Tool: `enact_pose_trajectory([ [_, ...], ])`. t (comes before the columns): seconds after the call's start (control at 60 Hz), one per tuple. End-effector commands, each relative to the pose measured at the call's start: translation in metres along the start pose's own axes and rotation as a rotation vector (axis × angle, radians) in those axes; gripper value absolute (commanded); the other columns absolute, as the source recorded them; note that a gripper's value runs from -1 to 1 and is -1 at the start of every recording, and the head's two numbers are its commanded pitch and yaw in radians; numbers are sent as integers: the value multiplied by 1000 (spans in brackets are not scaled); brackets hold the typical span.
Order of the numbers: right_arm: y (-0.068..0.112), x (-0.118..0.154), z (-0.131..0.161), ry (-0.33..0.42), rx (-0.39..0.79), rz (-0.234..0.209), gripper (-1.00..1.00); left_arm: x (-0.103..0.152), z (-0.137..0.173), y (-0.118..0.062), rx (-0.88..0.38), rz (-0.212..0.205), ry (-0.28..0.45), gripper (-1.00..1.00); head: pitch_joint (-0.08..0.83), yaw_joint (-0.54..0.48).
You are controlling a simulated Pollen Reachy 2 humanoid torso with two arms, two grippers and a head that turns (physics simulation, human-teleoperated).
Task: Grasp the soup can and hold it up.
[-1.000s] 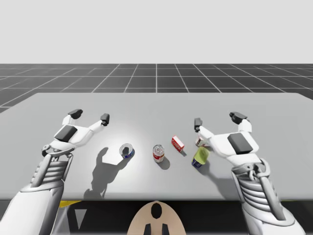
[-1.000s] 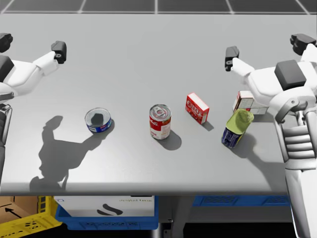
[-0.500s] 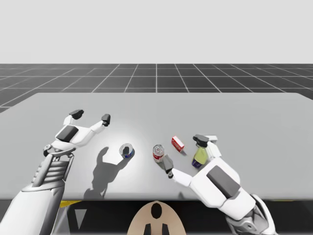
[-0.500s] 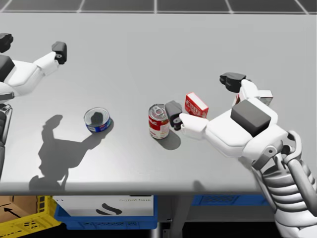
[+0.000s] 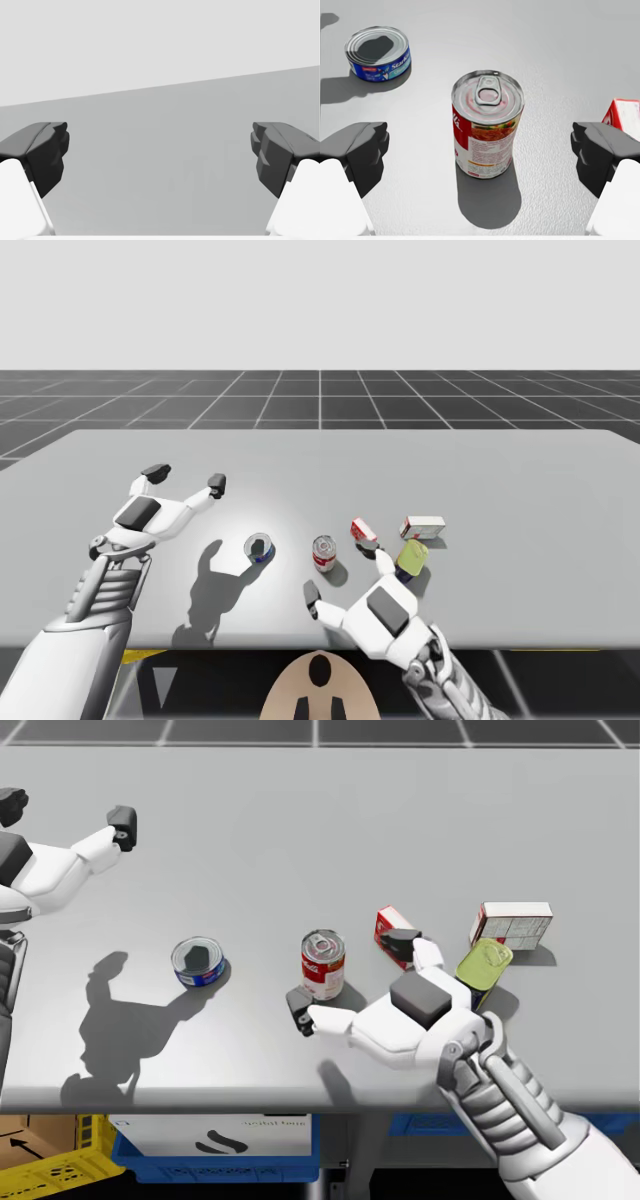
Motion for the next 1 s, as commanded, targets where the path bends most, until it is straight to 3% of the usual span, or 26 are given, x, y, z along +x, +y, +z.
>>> enact_pose_trajectory([
  [0.017,14,-4,-25,15,21,-55,-1000,0,0,0,2,-2,0,-1000,725,-9],
  [0.267,16,-7,-57,34,11,-21,-1000,1,0,0,3,-3,-3,-1000,725,-2],
  [0.567,16,-14,-88,74,20,-18,-1000,1,1,1,7,1,-5,-1000,726,-1],
  [0.717,20,-15,-94,82,93,-35,-1000,2,1,1,10,-4,-8,-1000,723,0],
  [0.767,21,-16,-92,85,120,-75,-555,2,1,1,11,-7,-9,-1000,723,0],
  [0.783,22,-16,-91,81,129,-100,68,2,1,1,11,-8,-10,-1000,723,0],
  [0.8,22,-15,-89,95,144,-128,880,2,1,1,11,-8,-10,-1000,723,0],
  [0.833,21,-15,-89,95,141,-139,1000,2,1,1,11,-9,-11,-1000,723,0],
  [1.0,18,-13,-84,94,152,-160,1000,2,1,0,12,-11,-11,-1000,695,3],
])
